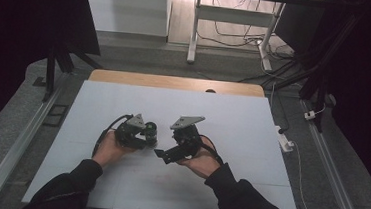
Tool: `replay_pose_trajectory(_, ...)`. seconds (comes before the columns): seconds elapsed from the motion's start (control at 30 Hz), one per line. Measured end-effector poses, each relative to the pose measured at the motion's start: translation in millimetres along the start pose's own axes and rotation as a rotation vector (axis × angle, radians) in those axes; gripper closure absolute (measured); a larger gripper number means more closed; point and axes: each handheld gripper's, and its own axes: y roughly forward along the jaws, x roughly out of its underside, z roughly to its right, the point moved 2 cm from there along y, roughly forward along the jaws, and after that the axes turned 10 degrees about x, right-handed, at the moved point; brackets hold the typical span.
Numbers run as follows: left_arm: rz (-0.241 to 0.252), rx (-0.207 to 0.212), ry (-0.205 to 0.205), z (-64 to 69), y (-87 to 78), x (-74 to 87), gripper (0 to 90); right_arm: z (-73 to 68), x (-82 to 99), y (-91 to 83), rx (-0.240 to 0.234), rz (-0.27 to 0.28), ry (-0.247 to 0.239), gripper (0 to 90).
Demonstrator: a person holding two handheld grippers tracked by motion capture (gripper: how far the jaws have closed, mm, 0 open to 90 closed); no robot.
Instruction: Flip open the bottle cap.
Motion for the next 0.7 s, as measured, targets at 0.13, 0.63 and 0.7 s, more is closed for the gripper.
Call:
replay_pose_trajectory(0.13,-0.001,0.000,0.000,0.0,0.0,0.0,53.7,-1.0,-1.6,7.6,0.001,0.000,-0.014,0.0)
replay_pose_trajectory(0.63,0.000,0.001,-0.001,-0.3,0.1,0.2,53.7,-0.4,-3.6,23.7,0.002,0.001,-0.038,24.8)
replay_pose_trajectory(0.7,-0.001,0.002,0.000,-0.4,-0.1,0.2,53.7,0.3,-5.2,23.6,-0.021,0.001,-0.028,39.2)
